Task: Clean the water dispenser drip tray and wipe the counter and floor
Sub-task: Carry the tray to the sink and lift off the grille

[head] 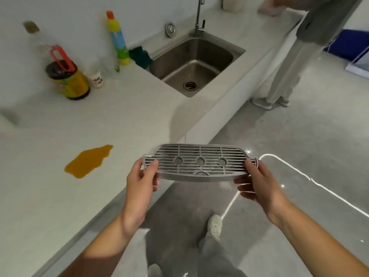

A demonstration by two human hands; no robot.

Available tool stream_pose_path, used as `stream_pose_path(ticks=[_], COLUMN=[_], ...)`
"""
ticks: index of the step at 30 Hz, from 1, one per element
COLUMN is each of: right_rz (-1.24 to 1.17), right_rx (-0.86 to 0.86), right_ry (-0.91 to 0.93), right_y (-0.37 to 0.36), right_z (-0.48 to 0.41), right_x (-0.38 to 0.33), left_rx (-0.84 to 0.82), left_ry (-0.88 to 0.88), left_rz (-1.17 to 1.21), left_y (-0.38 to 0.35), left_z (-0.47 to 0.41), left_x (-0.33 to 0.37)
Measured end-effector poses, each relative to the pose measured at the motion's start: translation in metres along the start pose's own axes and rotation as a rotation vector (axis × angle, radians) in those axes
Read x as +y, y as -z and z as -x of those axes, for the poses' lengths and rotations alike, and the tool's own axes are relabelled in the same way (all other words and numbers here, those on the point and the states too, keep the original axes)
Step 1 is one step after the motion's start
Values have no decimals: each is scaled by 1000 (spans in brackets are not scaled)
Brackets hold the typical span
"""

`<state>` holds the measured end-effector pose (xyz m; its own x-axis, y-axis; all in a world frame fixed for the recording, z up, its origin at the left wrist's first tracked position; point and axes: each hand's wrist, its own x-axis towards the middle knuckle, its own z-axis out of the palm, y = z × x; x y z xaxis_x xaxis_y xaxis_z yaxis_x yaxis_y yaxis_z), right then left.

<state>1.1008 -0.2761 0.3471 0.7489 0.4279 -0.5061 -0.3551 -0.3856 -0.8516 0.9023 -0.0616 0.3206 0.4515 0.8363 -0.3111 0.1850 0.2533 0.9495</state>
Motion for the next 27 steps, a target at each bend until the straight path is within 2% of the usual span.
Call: stream_pose_path(ticks=[7, 15, 20, 27], right_rz=[53, 129, 175, 241], right_rx=[-79, -179, -200, -248], right_ry=[45, 48, 48, 37], right_y=[46, 71, 67, 56], right_z=[-141, -292, -392, -500], right_x=[-77, -160, -197, -258], left_rx=[133, 217, 233, 253], left_ry=[20, 188, 127, 134], left_rz=[53, 182, 147, 128], left_y=[-108, -198, -239, -280], left_z=[-93, -205, -285, -379], left_x=[35, 70, 72, 92])
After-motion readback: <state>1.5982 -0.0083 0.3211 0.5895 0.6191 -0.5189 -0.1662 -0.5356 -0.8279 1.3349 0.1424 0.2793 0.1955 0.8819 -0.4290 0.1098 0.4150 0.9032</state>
